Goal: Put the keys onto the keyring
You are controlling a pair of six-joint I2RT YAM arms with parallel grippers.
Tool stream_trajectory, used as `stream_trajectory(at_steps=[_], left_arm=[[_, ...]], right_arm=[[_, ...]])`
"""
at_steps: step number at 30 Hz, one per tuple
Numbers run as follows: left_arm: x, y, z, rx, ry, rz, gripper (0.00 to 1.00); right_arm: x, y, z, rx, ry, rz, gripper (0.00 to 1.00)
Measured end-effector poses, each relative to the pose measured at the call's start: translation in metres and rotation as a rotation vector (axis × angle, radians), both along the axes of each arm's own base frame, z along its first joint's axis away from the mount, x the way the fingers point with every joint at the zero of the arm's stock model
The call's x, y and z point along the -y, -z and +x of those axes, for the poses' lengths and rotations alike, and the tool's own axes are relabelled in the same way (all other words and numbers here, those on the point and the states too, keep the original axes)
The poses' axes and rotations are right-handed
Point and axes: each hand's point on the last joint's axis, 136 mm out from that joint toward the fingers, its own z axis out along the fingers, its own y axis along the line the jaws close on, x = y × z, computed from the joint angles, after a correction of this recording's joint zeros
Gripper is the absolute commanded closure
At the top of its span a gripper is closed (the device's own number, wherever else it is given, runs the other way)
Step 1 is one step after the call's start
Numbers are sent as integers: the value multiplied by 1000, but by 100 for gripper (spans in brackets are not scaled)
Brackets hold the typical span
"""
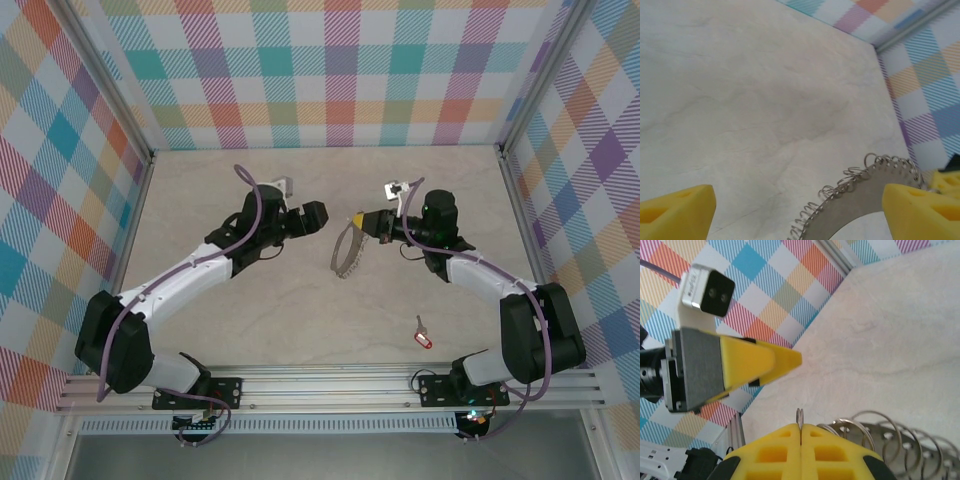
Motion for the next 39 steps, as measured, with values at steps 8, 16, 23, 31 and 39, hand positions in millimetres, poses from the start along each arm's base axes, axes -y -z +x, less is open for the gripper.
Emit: stream_trajectory(at_steps=[8, 16, 23, 31, 39], left_arm=[[38, -17, -10, 101, 212, -145, 39], [63, -42, -13, 187, 339, -278, 60], [72, -43, -12, 192, 373, -330, 62], [74, -55, -12, 223, 386, -369, 64], [78, -46, -10, 197, 393, -377, 68]], right_arm=[[3, -18, 9, 68, 54, 52, 100], [4, -35, 10, 89, 66, 123, 100], [3, -36, 11, 68, 62, 150, 100], [1, -37, 7, 57, 40, 159, 100], [-2, -37, 4, 45, 22, 163, 100]])
